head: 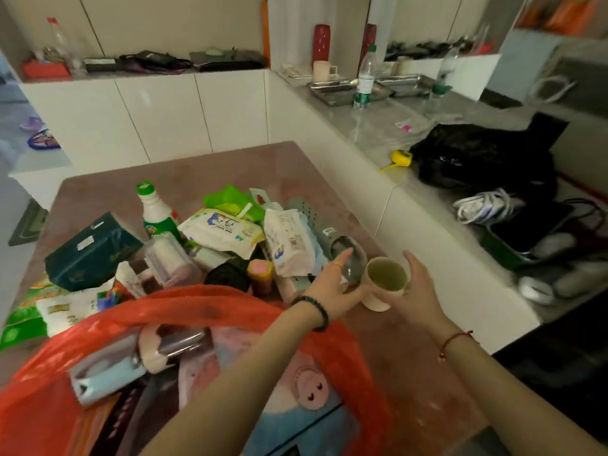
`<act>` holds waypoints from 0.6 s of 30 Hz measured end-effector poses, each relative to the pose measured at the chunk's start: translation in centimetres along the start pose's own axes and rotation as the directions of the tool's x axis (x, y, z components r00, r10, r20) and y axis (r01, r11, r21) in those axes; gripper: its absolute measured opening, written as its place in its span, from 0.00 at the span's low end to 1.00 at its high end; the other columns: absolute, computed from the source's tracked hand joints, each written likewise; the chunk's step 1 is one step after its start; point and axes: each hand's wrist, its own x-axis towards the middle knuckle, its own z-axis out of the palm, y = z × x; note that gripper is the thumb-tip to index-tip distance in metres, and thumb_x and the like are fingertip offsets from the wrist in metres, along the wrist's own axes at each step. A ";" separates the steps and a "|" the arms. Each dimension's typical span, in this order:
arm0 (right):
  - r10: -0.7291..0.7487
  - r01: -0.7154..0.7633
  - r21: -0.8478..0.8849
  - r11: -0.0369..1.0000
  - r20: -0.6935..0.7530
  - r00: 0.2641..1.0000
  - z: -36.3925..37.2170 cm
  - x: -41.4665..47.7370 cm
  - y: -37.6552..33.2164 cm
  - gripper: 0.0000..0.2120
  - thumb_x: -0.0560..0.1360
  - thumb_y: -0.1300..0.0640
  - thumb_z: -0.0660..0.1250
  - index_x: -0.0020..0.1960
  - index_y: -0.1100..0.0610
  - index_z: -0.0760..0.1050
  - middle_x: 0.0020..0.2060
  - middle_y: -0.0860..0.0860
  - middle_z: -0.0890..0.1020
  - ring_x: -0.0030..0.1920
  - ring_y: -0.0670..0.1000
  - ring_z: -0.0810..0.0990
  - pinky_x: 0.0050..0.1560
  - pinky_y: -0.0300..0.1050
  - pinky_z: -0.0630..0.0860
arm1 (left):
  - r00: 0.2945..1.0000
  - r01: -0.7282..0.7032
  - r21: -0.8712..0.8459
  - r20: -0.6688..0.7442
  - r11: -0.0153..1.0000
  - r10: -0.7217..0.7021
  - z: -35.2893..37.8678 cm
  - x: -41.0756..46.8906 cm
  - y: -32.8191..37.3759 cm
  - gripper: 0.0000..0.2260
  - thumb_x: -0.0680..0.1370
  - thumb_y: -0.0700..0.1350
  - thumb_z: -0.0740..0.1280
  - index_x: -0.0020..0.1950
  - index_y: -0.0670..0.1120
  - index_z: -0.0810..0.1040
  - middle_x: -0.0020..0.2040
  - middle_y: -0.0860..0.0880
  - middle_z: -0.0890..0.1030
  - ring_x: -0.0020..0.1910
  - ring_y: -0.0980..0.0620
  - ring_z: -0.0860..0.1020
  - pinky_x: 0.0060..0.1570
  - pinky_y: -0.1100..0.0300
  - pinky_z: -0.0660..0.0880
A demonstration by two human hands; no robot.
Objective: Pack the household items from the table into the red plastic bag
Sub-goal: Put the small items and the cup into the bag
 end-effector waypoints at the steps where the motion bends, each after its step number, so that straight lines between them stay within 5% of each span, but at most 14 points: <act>1: 0.006 -0.005 -0.035 0.999 0.030 1.000 -0.1 0.7 0.4 0.48 0.61 0.43 0.76 0.73 0.55 0.58 0.72 0.55 0.65 0.71 0.56 0.64 0.69 0.54 0.64 | 0.999 0.030 -0.021 0.025 0.999 -0.030 1.0 0.8 0.1 0.34 0.75 0.48 0.66 0.75 0.47 0.51 0.74 0.49 0.61 0.72 0.51 0.62 0.62 0.70 0.60; 4: 0.007 0.005 -0.102 0.995 0.119 0.993 0.0 2.4 1.6 0.47 0.56 0.36 0.74 0.70 0.48 0.61 0.67 0.49 0.71 0.66 0.54 0.71 0.62 0.53 0.71 | 0.992 0.106 -0.066 0.071 0.992 -0.101 3.0 3.2 0.0 0.39 0.73 0.50 0.69 0.75 0.49 0.47 0.74 0.49 0.60 0.73 0.50 0.60 0.69 0.60 0.61; 9: 0.020 -0.002 -0.084 0.996 0.216 0.976 0.2 3.5 3.0 0.37 0.61 0.48 0.77 0.65 0.53 0.63 0.60 0.51 0.76 0.57 0.54 0.77 0.46 0.40 0.68 | 0.978 0.166 -0.157 0.156 0.973 -0.142 5.2 4.5 0.8 0.37 0.73 0.41 0.69 0.74 0.43 0.48 0.71 0.45 0.66 0.64 0.56 0.66 0.52 0.79 0.63; 12: -0.042 0.056 -0.081 0.995 0.164 0.986 -0.2 3.0 3.9 0.32 0.62 0.50 0.77 0.60 0.54 0.66 0.50 0.49 0.78 0.45 0.51 0.77 0.33 0.38 0.66 | 0.981 0.166 -0.171 0.125 0.971 -0.146 5.7 4.1 1.2 0.45 0.65 0.48 0.74 0.74 0.44 0.50 0.69 0.45 0.69 0.67 0.51 0.68 0.66 0.63 0.66; 14: -0.085 0.079 0.045 0.996 0.165 0.983 -0.3 2.5 4.5 0.31 0.61 0.55 0.78 0.59 0.54 0.67 0.48 0.49 0.78 0.45 0.50 0.77 0.35 0.35 0.69 | 0.987 0.154 -0.147 0.067 0.977 -0.145 5.5 3.5 1.2 0.49 0.59 0.56 0.73 0.73 0.46 0.53 0.68 0.45 0.68 0.68 0.49 0.68 0.69 0.55 0.65; 18: -0.092 0.054 0.330 0.942 0.099 0.991 -1.5 1.0 2.8 0.24 0.63 0.66 0.77 0.56 0.56 0.73 0.44 0.50 0.82 0.43 0.42 0.82 0.39 0.28 0.77 | 0.984 0.147 -0.099 -0.086 0.984 -0.156 4.5 2.1 1.2 0.46 0.66 0.53 0.74 0.75 0.51 0.48 0.70 0.45 0.59 0.70 0.48 0.60 0.70 0.59 0.58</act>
